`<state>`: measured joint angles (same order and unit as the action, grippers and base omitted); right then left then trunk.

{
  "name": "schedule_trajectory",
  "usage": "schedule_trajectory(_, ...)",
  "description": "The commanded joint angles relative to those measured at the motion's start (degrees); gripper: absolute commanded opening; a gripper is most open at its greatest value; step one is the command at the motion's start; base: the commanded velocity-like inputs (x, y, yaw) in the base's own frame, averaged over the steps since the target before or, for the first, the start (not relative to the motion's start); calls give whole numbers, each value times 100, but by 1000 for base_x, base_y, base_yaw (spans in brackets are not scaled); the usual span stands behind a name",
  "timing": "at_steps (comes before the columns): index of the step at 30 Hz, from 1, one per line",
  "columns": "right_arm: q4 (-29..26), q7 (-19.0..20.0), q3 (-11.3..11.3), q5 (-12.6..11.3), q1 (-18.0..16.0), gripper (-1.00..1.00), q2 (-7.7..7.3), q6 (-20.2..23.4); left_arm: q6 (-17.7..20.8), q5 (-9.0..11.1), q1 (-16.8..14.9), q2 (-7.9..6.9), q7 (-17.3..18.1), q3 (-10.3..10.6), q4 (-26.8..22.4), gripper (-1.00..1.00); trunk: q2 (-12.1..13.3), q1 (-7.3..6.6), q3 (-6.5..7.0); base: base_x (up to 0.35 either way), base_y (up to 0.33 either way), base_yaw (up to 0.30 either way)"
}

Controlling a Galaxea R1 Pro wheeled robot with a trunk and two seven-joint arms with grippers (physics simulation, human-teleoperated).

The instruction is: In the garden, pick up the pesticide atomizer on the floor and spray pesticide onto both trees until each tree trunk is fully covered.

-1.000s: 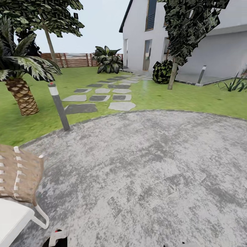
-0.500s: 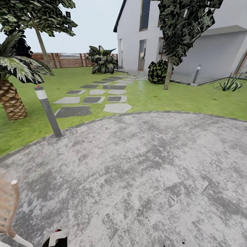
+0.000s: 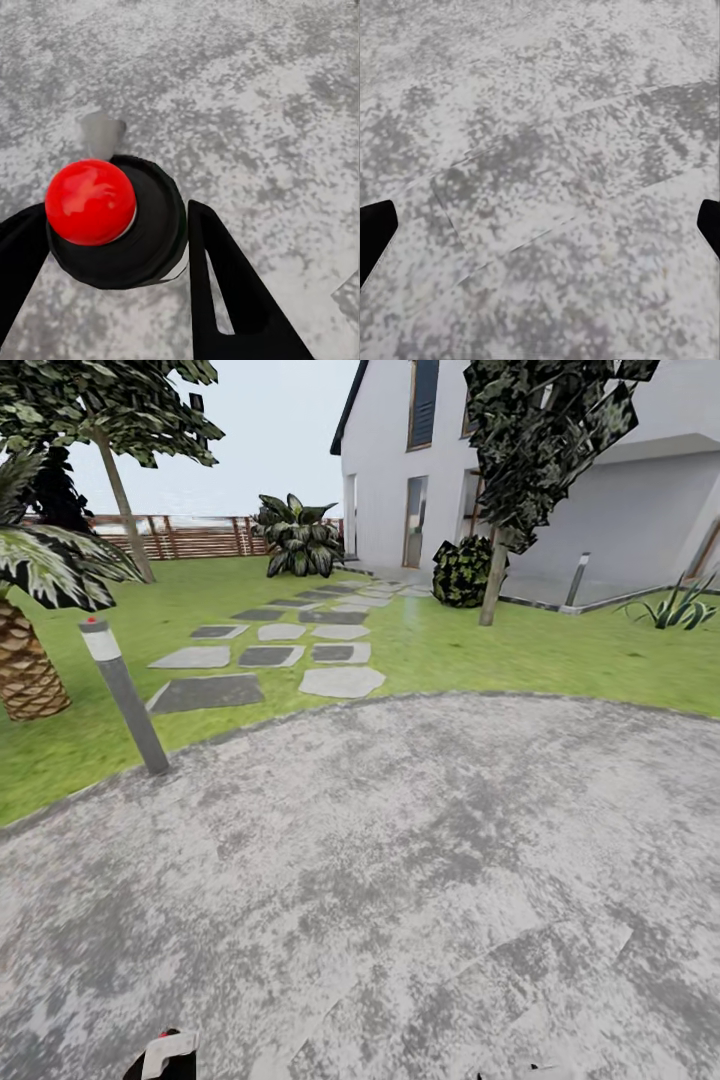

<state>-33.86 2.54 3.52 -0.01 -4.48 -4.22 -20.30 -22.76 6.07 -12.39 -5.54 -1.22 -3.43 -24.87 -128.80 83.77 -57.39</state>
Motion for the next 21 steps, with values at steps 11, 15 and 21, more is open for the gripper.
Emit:
schedule_trajectory(11,6,-5,0,1,0,100,0,0,0,0,0,0,-1,0,0,-100,0,0,95,336,0,0)
schedule_trajectory(15,10,-6,0,1,0,100,0,0,3,4,0,0,-1,1,0,-100,0,0,131,336,0,0)
schedule_trajectory(21,11,-7,0,1,0,100,0,0,2,24,0,0,-1,0,0,-100,0,0,185,336,0,0)
